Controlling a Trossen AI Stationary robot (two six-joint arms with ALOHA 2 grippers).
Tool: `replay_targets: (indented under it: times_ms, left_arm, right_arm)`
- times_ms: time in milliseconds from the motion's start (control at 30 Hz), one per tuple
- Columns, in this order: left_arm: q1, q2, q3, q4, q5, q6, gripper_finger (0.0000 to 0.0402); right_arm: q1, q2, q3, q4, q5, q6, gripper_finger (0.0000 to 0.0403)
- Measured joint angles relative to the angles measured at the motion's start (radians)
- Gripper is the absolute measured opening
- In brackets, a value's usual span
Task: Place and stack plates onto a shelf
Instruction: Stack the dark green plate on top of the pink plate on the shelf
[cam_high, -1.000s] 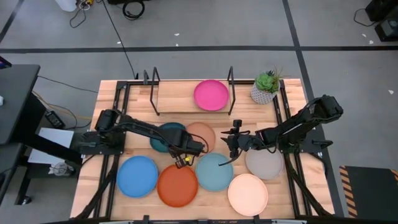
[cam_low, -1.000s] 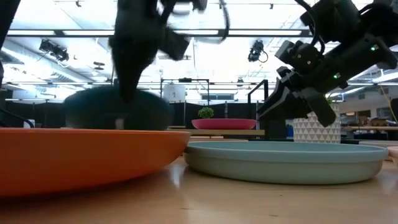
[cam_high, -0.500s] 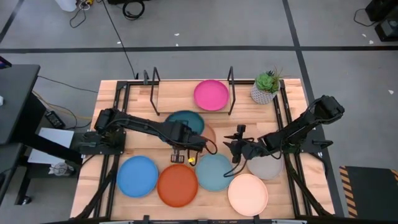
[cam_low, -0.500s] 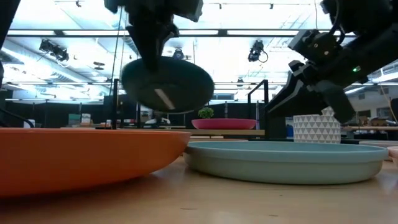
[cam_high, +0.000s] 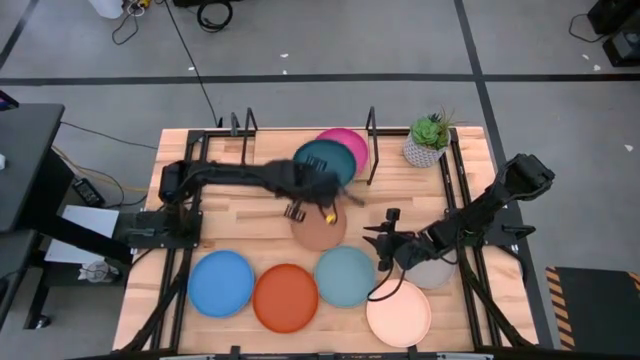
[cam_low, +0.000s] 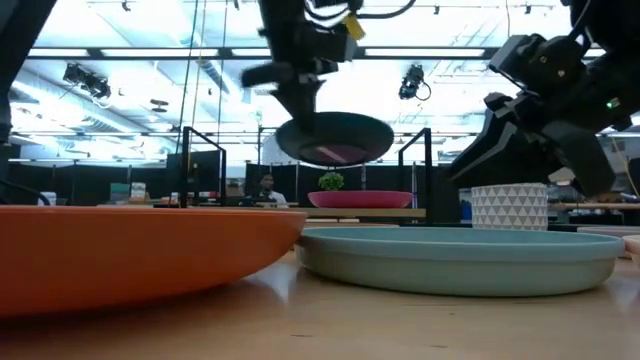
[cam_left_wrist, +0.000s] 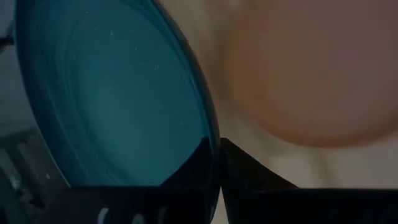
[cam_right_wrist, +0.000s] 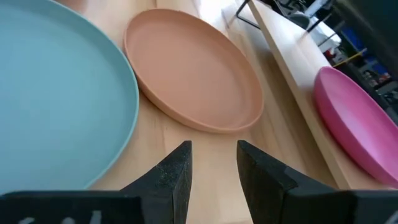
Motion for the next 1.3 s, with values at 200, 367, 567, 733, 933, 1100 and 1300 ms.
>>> replay_targets:
  times_ms: [200, 367, 567, 733, 933, 1100, 1300]
  left_arm:
    - [0.125, 0.012, 0.001, 0.168, 0.17, 0.126, 0.002]
    - [0.183, 0.058, 0.0, 0.233, 0.181, 0.197, 0.0021]
    - [0.206, 0.147, -0.001, 0.272, 0.148, 0.303, 0.0022]
    - [0.201, 0.192, 0.0, 0.293, 0.05, 0.372, 0.0022]
    - [0.202, 0.204, 0.0, 0.292, 0.049, 0.346, 0.0031]
    - [0.198, 0.203, 0.0, 0.293, 0.046, 0.298, 0.0075]
    - [0.185, 0.177, 0.0, 0.279, 0.024, 0.241, 0.014]
  right_arm:
    - [0.01, 0.0, 0.0, -0.04, 0.043, 0.037, 0.0132]
    - [0.011, 0.0, 0.0, -0.064, 0.061, 0.058, 0.0132]
    - [0.011, 0.0, -0.002, -0.078, 0.065, 0.081, 0.0132]
    - [0.011, 0.0, -0.002, -0.083, 0.065, 0.096, 0.0132]
    - [0.011, 0.0, -0.002, -0.086, 0.062, 0.105, 0.0132]
    - [0.011, 0.0, -0.002, -0.086, 0.061, 0.108, 0.0132]
    - [0.011, 0.0, -0.002, -0.086, 0.061, 0.105, 0.0132]
